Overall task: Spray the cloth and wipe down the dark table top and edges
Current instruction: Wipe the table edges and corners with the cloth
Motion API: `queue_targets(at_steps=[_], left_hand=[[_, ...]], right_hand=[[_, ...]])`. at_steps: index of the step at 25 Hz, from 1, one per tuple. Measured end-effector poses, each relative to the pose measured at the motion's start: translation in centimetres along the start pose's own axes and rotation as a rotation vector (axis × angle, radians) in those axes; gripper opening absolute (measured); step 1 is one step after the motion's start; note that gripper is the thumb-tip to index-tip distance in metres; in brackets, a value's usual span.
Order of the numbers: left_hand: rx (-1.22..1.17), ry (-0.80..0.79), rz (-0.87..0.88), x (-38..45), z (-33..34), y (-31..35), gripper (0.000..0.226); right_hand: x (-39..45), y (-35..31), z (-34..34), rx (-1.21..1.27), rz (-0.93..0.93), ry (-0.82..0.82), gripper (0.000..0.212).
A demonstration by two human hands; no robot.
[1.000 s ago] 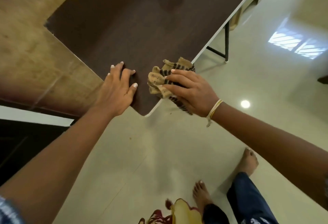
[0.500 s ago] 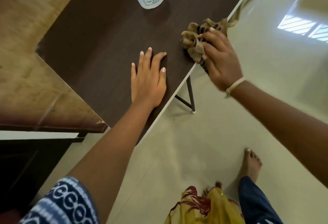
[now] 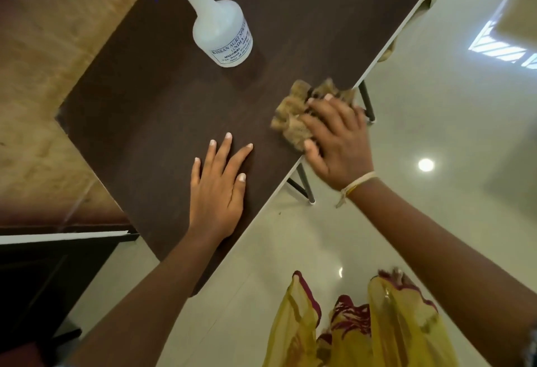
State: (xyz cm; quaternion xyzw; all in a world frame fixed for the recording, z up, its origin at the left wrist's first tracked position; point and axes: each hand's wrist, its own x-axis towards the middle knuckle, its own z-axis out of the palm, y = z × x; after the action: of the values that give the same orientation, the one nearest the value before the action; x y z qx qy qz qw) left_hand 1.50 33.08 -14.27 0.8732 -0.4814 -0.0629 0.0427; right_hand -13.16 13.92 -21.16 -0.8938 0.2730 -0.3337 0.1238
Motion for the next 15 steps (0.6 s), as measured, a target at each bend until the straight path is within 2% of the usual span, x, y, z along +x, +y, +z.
queue_targets(at_steps=[4, 7, 11, 13, 15], left_hand=[[0.037, -0.011, -0.007, 0.4, 0.0, 0.2, 0.052], [0.042, -0.008, 0.005, 0.3, -0.2, 0.2, 0.053], [0.021, -0.010, 0.093, 2.3, -0.6, 2.1, 0.053], [0.021, 0.018, 0.112, 5.6, -0.4, 4.5, 0.049], [-0.007, 0.032, 0.104, 9.3, 0.0, 7.2, 0.048]], right_hand=[[5.5, 8.4, -1.2, -0.071, 0.181, 0.052, 0.041], [6.1, 7.9, -0.8, 0.024, 0.244, 0.105, 0.042], [1.9, 2.3, -0.1, 0.203, 0.098, 0.079, 0.041], [-0.1, 0.7, -0.5, 0.166, -0.025, 0.002, 0.041], [0.3, 1.9, -0.7, 0.110, -0.078, -0.025, 0.043]])
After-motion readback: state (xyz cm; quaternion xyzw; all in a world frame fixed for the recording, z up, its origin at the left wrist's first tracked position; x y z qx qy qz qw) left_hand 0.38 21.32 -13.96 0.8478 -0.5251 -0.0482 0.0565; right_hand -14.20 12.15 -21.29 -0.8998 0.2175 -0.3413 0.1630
